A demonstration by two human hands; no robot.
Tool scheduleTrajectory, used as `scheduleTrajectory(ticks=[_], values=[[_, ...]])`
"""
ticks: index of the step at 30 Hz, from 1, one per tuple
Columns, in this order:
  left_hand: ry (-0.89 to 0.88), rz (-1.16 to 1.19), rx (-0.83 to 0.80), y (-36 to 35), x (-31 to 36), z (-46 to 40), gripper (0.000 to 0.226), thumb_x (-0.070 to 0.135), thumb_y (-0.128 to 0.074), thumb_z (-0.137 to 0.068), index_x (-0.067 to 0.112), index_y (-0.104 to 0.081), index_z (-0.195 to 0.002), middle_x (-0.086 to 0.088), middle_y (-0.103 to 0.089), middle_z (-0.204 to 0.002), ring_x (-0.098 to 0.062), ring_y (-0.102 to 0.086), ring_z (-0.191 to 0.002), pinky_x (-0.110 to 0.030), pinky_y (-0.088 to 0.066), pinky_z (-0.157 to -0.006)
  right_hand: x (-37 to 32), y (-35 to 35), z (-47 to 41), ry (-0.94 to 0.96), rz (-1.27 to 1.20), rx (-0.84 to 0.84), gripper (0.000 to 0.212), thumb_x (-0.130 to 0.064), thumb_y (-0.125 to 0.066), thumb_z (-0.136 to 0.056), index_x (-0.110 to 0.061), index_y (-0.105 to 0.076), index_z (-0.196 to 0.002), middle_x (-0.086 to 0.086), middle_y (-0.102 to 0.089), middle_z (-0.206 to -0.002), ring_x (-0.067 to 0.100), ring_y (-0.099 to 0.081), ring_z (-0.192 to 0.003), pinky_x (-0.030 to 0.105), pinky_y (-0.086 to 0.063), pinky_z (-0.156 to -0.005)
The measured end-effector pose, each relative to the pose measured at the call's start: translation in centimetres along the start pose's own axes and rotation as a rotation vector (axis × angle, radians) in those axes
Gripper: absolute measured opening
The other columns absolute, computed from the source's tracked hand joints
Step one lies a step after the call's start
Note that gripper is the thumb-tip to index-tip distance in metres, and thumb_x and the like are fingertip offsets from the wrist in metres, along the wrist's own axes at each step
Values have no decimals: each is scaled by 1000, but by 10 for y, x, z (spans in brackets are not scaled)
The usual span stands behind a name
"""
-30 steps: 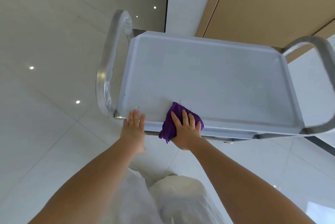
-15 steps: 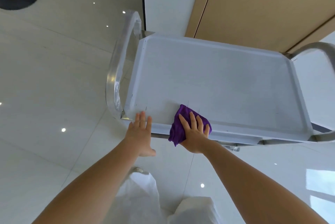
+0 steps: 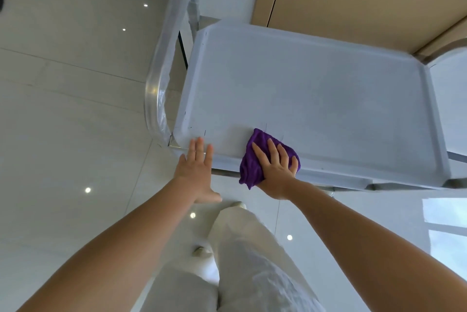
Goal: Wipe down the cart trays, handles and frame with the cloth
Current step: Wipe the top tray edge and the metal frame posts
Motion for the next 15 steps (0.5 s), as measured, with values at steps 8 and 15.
scheduleTrajectory(ticks=[8, 15], values=[[-12, -26, 16, 33, -21, -36, 123, 66, -57, -74, 6, 28, -140, -21, 36, -145, -36, 29, -136, -47, -6, -115, -6, 26, -37, 5, -12, -18, 89, -57, -49, -89, -40, 18, -145, 4, 22, -155, 32, 16, -142, 59, 4, -111], [-25, -19, 3, 49, -32, -51, 124, 68, -55, -74, 5, 29, -140, -22, 37, -144, -37, 30, -135, -47, -6, -115, -9, 39, -52, 8, 14, -8, 90, -58, -49, -88, -40, 18, -144, 4, 21, -155, 32, 15, -143, 58, 3, -111]])
Point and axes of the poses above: each hand's wrist, its own z-axis away from the middle knuckle, its own y-axis out of the back of the hand, x = y × z, the point moved 8 cm from there along -z, towards the middle knuckle
